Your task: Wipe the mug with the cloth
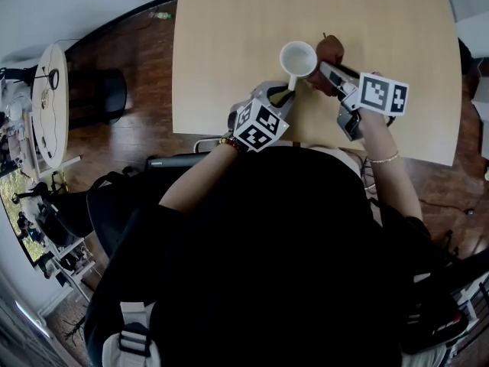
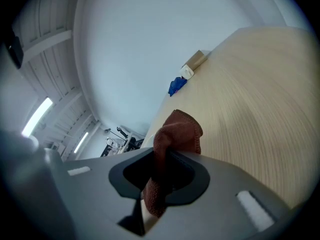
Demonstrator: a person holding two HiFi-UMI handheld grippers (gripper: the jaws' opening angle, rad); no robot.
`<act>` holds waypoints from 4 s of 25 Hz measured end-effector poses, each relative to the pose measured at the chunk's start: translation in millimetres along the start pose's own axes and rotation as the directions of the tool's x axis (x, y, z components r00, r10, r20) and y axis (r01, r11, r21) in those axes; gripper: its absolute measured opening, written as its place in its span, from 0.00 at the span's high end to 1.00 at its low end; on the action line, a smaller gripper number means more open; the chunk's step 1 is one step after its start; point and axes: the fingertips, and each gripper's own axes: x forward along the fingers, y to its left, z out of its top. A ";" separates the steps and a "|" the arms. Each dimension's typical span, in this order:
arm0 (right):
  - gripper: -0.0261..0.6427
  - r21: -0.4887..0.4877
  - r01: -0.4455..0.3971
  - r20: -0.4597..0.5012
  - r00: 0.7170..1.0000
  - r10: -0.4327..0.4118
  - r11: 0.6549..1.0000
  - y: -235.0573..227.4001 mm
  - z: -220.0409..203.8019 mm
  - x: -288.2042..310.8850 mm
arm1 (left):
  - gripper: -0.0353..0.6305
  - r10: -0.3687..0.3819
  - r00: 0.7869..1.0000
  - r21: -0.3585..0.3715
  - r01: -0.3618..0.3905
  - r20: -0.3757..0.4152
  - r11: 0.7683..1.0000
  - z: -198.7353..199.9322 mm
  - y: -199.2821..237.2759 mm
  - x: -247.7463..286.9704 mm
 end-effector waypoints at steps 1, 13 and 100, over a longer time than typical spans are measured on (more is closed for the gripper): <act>0.86 0.012 -0.005 0.010 1.000 0.005 1.000 1.8 -1.3 -3.4 | 0.86 -0.006 1.000 0.009 0.006 -0.001 1.000 1.8 -2.1 2.0; 0.86 0.050 0.185 -0.008 0.983 -0.185 0.981 -46.6 -35.8 23.4 | 0.88 -0.041 0.999 0.053 0.041 -0.011 0.998 15.8 -16.2 15.4; 0.62 -0.720 0.346 0.033 0.883 -0.469 0.602 -78.3 -39.5 -9.1 | 0.77 -0.083 0.992 -0.075 0.090 0.096 0.993 5.7 -17.6 9.4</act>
